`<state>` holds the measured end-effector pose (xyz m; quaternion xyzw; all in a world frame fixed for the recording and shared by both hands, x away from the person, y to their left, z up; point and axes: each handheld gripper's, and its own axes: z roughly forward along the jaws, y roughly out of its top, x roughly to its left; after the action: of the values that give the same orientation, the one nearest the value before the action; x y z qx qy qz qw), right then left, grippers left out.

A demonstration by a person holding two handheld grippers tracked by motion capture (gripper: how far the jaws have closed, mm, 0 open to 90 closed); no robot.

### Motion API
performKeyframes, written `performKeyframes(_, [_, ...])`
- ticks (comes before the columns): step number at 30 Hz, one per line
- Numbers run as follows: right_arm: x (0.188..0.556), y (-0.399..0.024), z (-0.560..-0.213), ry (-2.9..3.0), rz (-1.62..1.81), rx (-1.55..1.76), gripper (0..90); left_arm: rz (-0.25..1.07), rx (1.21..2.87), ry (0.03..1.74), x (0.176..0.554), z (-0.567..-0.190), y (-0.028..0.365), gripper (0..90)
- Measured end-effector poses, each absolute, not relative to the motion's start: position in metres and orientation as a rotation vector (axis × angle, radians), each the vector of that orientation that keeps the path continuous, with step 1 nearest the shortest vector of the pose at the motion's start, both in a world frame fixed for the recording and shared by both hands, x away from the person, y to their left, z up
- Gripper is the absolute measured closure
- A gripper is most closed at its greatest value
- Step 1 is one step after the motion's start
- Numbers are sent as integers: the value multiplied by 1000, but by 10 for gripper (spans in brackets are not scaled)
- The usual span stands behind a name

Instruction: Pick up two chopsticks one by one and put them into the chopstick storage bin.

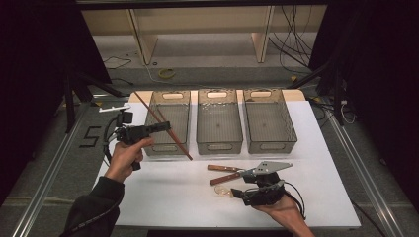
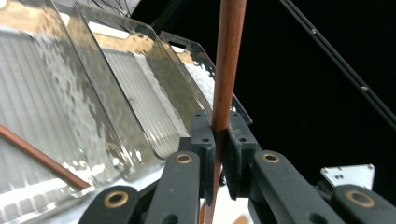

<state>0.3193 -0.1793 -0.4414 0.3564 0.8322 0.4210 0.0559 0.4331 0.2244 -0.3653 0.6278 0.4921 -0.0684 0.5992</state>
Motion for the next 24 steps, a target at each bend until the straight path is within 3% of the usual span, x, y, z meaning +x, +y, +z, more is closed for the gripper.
performKeyframes(24, [316, -182, -442, 2523, 1275, 1074, 315, -55, 1481, 1321, 500, -361, 240, 835])
